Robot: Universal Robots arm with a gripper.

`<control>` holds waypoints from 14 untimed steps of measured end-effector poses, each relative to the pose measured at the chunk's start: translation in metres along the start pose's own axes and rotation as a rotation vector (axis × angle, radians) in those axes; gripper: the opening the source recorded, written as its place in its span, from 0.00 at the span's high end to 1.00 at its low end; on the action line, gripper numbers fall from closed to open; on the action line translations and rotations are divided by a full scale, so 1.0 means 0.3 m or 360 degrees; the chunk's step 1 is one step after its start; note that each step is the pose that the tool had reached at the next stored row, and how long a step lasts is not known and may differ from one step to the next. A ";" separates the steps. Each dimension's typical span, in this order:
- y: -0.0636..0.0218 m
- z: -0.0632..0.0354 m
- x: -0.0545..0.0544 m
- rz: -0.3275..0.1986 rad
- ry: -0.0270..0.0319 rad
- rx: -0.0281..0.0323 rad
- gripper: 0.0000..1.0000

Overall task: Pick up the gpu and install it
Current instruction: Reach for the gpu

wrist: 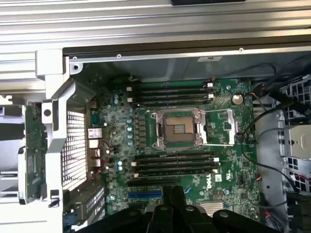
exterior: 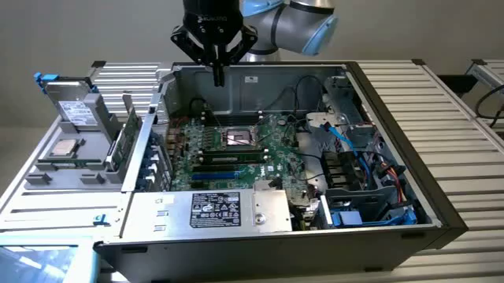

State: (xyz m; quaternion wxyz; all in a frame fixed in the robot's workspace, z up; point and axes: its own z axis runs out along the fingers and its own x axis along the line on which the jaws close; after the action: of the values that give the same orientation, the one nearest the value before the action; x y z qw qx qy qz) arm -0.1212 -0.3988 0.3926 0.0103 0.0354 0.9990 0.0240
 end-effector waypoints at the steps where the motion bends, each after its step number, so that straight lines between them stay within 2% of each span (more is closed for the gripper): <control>1: 0.000 0.000 0.000 0.0000 0.00000 -0.00001 0.88; 4: 0.000 0.000 0.004 0.0000 0.00000 0.00001 0.88; 6: -0.001 -0.001 0.018 0.0000 0.00001 0.00003 0.88; 14: -0.007 -0.003 0.132 0.0000 -0.00001 -0.00006 0.88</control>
State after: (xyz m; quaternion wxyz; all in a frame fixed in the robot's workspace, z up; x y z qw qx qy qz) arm -0.1609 -0.3981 0.3926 0.0104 0.0353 0.9990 0.0242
